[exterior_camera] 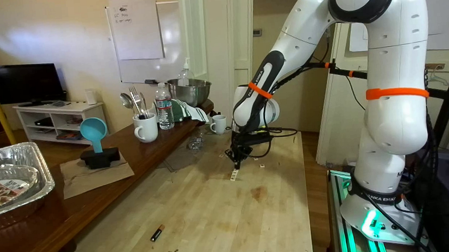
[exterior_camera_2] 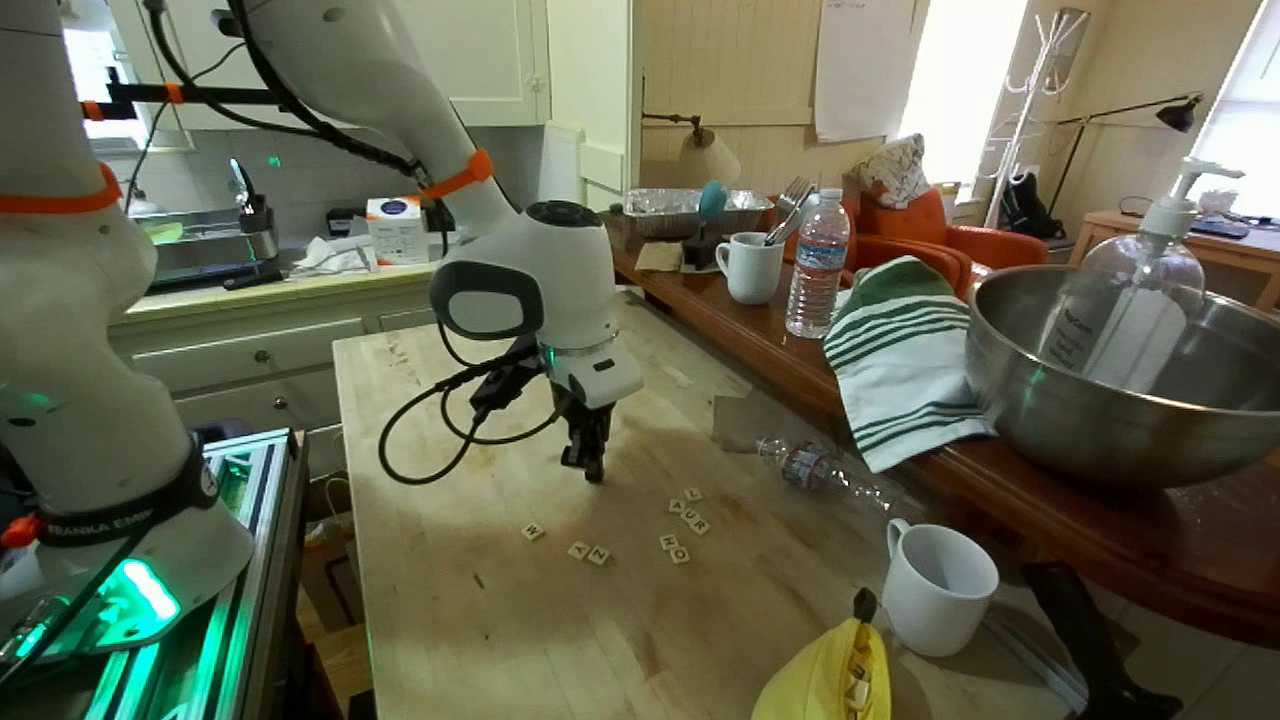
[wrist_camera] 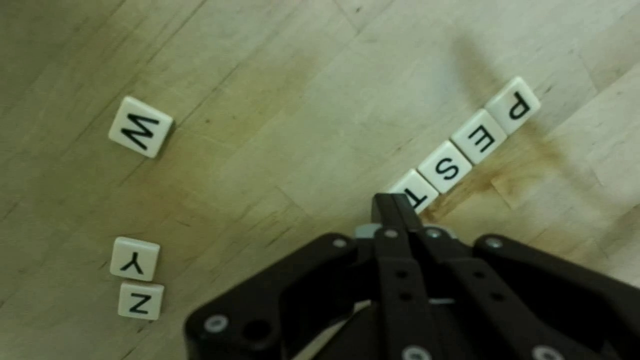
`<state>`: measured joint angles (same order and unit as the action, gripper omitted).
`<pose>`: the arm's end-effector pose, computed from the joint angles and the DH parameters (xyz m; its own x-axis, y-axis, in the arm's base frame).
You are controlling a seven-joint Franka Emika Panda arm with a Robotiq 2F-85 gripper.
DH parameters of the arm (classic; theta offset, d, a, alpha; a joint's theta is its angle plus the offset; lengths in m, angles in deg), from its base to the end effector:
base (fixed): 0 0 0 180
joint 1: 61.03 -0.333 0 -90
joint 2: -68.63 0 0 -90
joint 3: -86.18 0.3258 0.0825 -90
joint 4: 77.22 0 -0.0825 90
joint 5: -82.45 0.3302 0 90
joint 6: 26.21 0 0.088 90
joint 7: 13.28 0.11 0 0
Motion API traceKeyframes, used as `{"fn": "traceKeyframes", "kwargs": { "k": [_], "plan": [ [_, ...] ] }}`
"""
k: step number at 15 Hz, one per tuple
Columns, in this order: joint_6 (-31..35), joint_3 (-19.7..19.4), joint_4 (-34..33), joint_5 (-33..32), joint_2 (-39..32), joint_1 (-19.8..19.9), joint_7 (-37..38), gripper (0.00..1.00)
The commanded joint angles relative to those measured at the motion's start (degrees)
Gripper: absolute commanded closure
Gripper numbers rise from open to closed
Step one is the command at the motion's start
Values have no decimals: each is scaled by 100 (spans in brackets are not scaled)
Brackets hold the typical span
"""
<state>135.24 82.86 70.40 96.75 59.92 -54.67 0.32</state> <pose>0.4269 -0.0852 0.2712 0.8000 -0.5974 0.0562 -0.5901 -0.8002 -0.1069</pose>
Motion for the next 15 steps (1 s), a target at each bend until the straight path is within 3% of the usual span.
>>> {"fn": "traceKeyframes", "kwargs": {
  "k": [1, 15],
  "plan": [
    [-210, 25, 37, 177, -352, -97, 137, 100],
    [-234, 40, 3, 391, -239, -38, 105, 100]
  ]
}}
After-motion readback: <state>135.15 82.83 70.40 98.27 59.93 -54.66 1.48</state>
